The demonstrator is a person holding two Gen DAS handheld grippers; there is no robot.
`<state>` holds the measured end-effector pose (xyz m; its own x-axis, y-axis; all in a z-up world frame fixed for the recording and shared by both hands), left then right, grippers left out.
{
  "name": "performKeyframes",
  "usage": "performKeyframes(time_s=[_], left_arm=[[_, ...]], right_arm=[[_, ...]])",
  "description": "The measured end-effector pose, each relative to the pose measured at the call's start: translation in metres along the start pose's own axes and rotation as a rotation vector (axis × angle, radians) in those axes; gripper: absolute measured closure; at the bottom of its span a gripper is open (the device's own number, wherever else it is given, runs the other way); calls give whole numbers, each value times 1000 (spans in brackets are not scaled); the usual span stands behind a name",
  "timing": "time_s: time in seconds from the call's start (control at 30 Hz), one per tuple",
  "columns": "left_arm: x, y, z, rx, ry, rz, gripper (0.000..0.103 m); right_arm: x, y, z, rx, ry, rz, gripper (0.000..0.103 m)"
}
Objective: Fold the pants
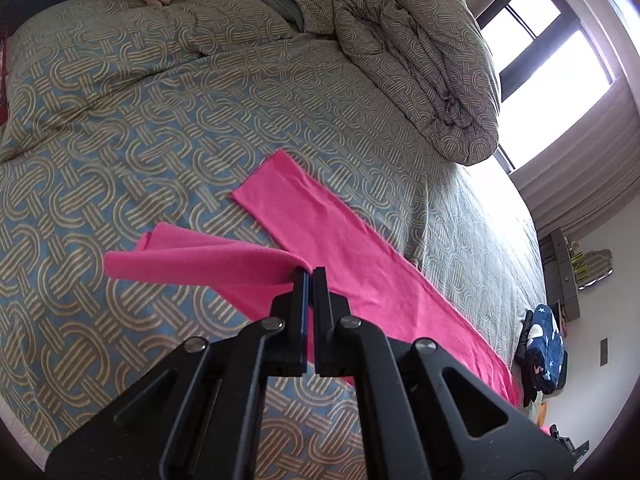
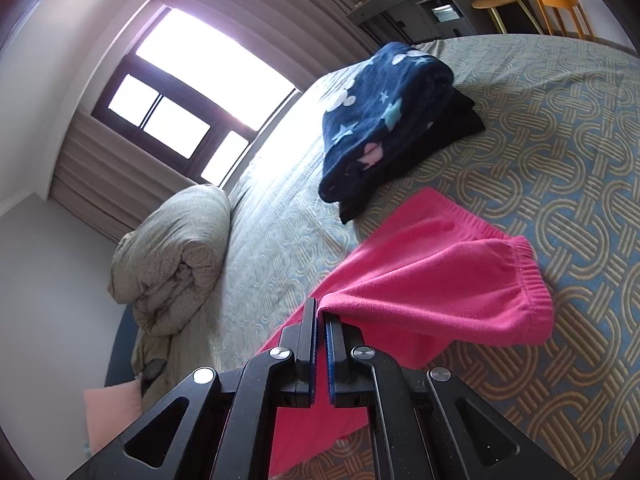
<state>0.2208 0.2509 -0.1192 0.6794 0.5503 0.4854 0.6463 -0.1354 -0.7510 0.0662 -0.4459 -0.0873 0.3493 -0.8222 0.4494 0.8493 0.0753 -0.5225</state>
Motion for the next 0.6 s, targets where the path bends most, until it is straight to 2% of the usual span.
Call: performKeyframes(time_s=[0.17,0.27,0.37,0.47,0.5,0.53,0.6], left_arm=[[6,50,-31,61,36,57,101],[2,90,-55,113,66,98,101],[1,137,-76,150,86,175,101],[5,181,-73,230,60,267,99],[6,191,-69,269,54,284,99],[8,197,-64,302,48,293,99],[15,198,-53,338,22,279,97]], right_arm=[[19,54,25,-52,-64,31,101],[29,95,33,-117,-110,56,101],[37,140,35,-184,-139,88,101],[41,192,34,-254,-189,168,98],[42,211,30,-299,-207,207,91],[42,227,23,-349,-227,244,86],[46,243,9,-446,-256,281,83]])
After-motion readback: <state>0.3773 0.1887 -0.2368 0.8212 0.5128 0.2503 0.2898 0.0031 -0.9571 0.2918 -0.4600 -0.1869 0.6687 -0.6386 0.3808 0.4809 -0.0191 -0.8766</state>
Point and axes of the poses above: each gripper's, at about its wrist camera, not at the fingertips, and y roughly the way its jaws point, z to its left, x to its top, the point moved 7 cm from there along y, roughly the way its jaws point, and after that the axes turned 3 degrees about y, right-handed, at the moved point
